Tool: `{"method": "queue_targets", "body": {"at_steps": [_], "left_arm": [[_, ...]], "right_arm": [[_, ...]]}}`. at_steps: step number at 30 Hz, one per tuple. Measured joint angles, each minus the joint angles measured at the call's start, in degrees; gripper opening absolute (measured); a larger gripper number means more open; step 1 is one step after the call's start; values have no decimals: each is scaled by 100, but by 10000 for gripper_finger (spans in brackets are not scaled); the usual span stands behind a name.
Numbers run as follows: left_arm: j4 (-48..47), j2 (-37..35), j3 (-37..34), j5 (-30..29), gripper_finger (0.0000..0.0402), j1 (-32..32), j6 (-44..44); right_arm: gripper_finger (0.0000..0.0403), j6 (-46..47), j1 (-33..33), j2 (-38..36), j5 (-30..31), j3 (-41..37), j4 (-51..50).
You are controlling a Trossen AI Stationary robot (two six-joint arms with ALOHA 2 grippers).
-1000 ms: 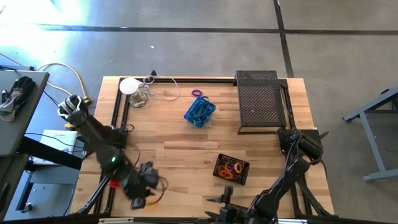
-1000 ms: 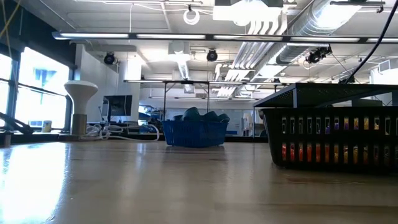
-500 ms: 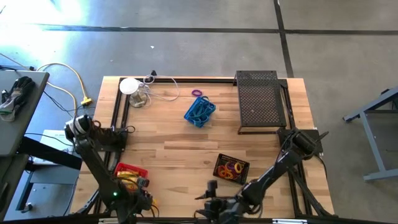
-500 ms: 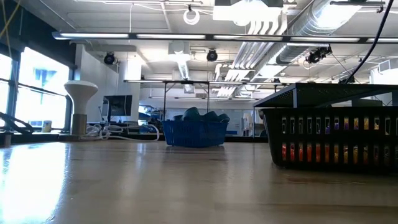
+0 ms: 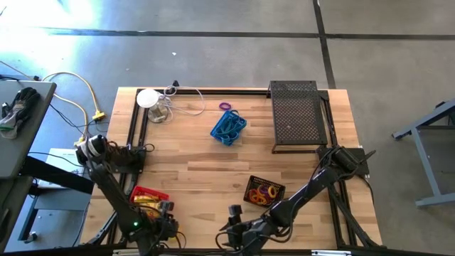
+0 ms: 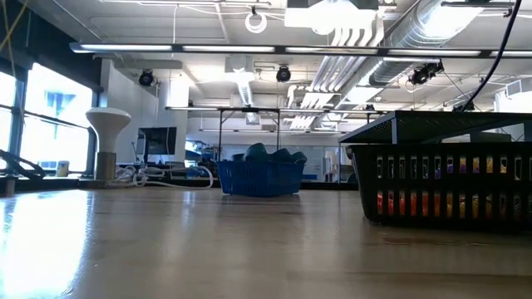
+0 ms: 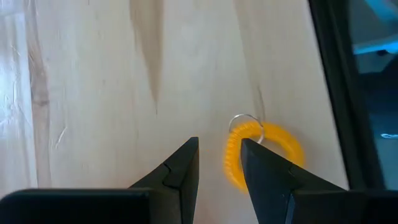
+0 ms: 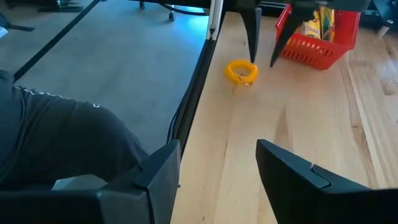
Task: Pick & Place Office Desk Supplies
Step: Put the yellow wrist coil keychain into the black bin
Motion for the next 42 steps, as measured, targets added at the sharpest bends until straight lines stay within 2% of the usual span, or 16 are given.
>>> {"method": "queue_targets", "body": {"at_steps": [7, 11, 15, 20, 26, 30, 35, 42], "left_arm": [[58, 281, 0, 16, 113, -20, 44], [103, 303, 0, 300, 113, -17, -5], [142, 303, 2, 473, 113, -17, -505], [158, 499, 9, 563, 113, -15, -551], [80, 804, 37, 1068, 110, 107, -601], [79, 750, 48, 1166, 81, 175, -690], [77, 536, 56, 1192, 16, 180, -534], [53, 91, 113, 1118, 10, 389, -183]], "right_arm": [[200, 92, 18, 0, -3, 0, -40], [200, 179, 33, 0, 7, 0, -61], [200, 315, 42, 0, 11, 0, -110], [200, 499, 53, 0, 11, 0, -131], [200, 573, 118, 0, 11, 0, -98], [200, 620, 121, 0, 11, 0, -128], [200, 627, 116, 0, 13, 0, -150], [200, 995, 118, 0, 164, 0, -433]]}}
